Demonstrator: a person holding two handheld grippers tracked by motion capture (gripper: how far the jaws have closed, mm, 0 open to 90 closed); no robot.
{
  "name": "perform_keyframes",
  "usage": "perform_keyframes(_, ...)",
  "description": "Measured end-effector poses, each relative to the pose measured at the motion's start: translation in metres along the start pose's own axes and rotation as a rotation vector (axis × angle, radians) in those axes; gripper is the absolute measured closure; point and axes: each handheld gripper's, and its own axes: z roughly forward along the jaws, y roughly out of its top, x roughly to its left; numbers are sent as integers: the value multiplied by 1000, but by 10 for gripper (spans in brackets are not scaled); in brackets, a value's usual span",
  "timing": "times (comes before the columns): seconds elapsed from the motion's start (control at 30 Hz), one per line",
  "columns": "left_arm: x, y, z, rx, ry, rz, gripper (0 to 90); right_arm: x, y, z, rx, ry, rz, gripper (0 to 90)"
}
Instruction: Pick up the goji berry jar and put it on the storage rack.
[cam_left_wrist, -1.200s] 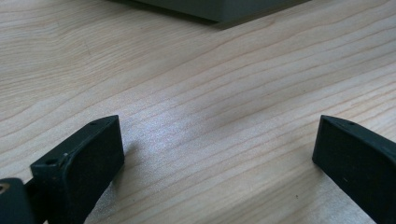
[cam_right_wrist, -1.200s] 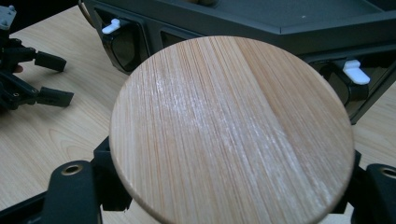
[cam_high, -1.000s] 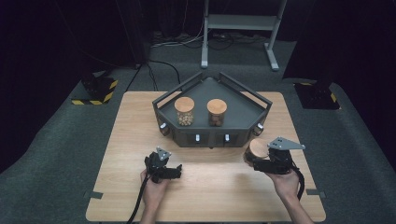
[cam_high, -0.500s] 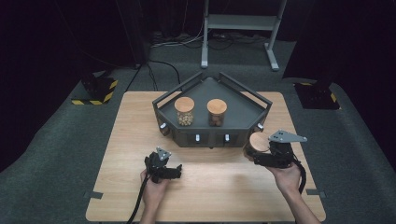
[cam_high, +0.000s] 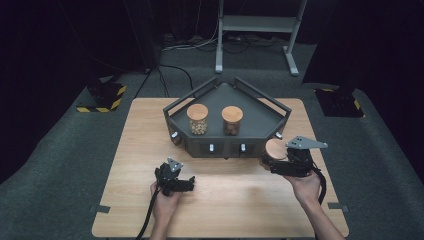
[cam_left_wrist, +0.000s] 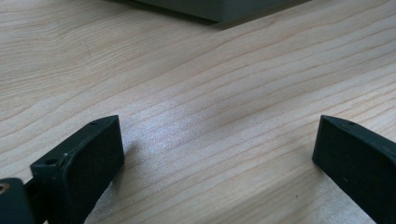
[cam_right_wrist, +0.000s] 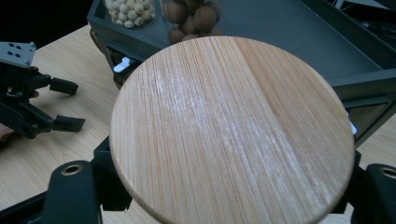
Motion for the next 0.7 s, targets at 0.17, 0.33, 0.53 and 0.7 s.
perform_keyframes(0.17, 0, 0, 0, 0, 0, 0, 21, 1, 8, -1, -3, 1, -11, 254)
perform_keyframes(0.33, 0, 0, 0, 0, 0, 0, 20, 0, 16, -3, -11, 6, -13, 254)
perform_keyframes(0.53, 0, 0, 0, 0, 0, 0, 20, -2, 26, -4, -14, 9, -15, 254)
perform_keyframes(0.7, 0, 0, 0, 0, 0, 0, 20, -3, 34, -5, -17, 11, -11, 254)
